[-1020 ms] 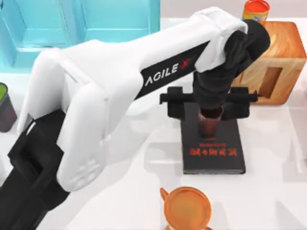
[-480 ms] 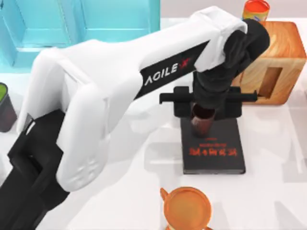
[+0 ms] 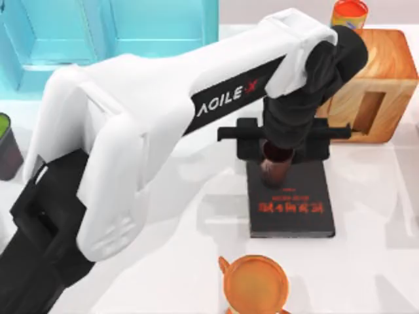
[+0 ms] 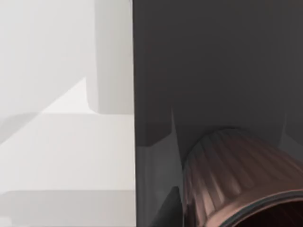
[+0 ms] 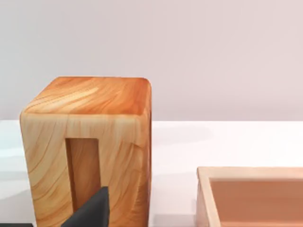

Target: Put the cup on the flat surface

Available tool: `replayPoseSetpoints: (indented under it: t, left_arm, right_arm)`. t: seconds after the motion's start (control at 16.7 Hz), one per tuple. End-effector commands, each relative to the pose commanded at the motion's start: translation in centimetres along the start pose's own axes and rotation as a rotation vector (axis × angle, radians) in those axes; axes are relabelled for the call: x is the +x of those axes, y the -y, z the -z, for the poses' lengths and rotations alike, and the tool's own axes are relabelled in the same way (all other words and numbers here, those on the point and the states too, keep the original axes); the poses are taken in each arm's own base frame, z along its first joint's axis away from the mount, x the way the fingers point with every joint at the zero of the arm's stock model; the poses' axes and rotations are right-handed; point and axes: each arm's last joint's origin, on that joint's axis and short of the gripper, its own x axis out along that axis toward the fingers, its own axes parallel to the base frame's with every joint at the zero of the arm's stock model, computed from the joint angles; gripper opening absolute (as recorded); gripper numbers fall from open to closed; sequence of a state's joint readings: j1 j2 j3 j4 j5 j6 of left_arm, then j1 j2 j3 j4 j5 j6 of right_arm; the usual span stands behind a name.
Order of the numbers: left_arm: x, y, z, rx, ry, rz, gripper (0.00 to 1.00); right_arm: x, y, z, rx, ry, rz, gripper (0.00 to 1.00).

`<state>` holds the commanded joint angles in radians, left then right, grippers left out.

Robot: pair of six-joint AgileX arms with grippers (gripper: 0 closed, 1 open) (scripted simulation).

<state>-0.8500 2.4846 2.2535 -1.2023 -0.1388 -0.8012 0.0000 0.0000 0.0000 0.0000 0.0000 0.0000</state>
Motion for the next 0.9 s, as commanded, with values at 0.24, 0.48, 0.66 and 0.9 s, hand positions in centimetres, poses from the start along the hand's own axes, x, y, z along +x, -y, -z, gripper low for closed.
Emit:
replayPoseSetpoints:
  t: [0.24,0.48,0.66,0.9]
  left_arm:
    - [-0.8,0.1,-0.3,-0.001,-0.004,-0.014,0.00]
    - [-3.7,0.1,-0.9,-0.003,0.003,-0.006,0.00]
    - [-4.9,0.0,-1.0,0.000,0.000,0.000,0.00]
    - [-4.9,0.0,-1.0,0.000,0.001,0.000,0.00]
  right_arm:
    - [0.0,0.0,0.0,0.000,0.000,0.000,1.00]
    - [0.0,0.0,0.0,0.000,0.000,0.000,1.00]
    - [0.0,0.0,0.0,0.000,0.000,0.000,1.00]
    - [0.0,0.0,0.0,0.000,0.000,0.000,1.00]
